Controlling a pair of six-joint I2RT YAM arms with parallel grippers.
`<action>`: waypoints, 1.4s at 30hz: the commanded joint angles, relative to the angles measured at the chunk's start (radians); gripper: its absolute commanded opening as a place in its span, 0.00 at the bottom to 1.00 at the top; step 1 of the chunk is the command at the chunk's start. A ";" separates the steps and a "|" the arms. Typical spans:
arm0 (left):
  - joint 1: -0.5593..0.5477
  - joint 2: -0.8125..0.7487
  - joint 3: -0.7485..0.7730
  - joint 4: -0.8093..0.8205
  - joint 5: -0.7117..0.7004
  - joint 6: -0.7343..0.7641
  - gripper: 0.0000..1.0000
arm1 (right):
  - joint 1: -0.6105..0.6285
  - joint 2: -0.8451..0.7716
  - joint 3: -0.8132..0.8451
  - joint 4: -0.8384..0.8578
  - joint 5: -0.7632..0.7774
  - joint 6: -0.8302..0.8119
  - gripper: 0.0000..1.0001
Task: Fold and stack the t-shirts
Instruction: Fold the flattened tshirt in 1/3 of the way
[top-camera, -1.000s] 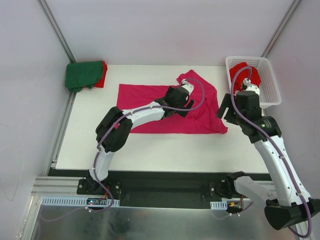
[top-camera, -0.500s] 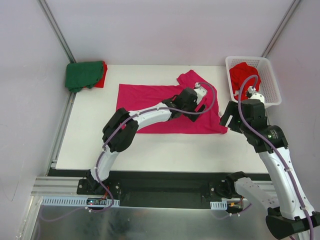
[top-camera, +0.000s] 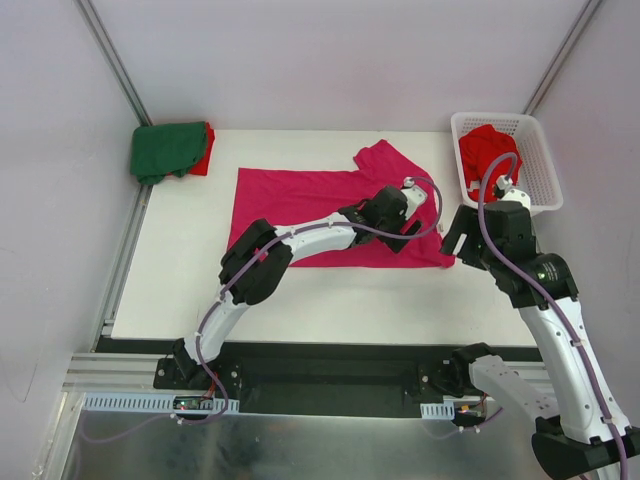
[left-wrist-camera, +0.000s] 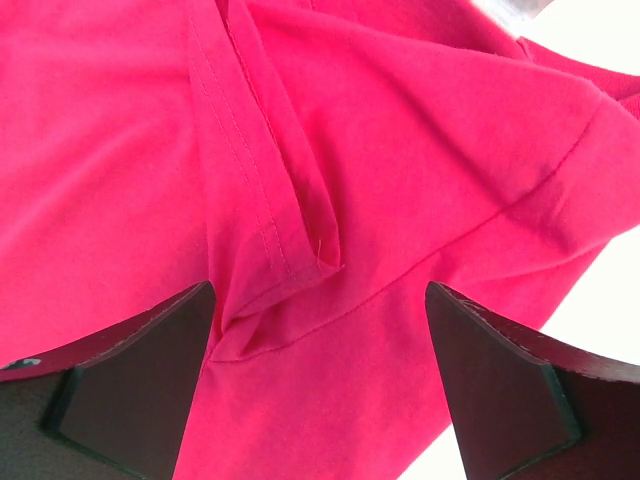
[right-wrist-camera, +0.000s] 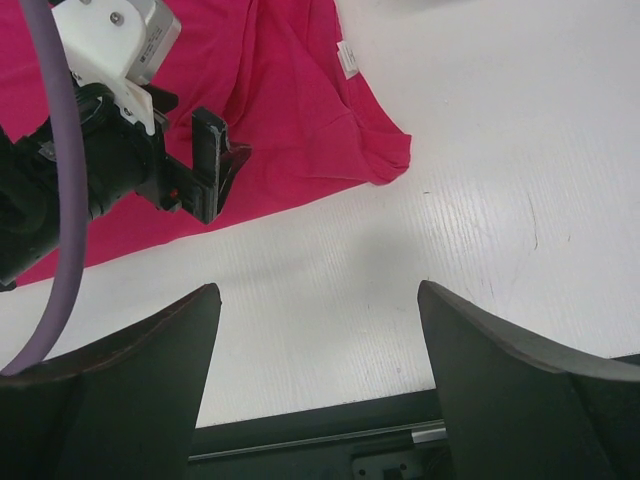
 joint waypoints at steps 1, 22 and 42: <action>-0.004 0.022 0.059 0.009 -0.029 0.018 0.86 | -0.004 -0.022 -0.003 -0.020 0.025 -0.004 0.84; -0.004 0.092 0.116 0.008 -0.061 0.035 0.32 | -0.004 -0.022 -0.011 -0.035 0.038 -0.023 0.86; -0.004 0.068 0.113 0.009 -0.067 0.033 0.45 | -0.004 -0.017 -0.042 -0.026 0.022 -0.021 0.86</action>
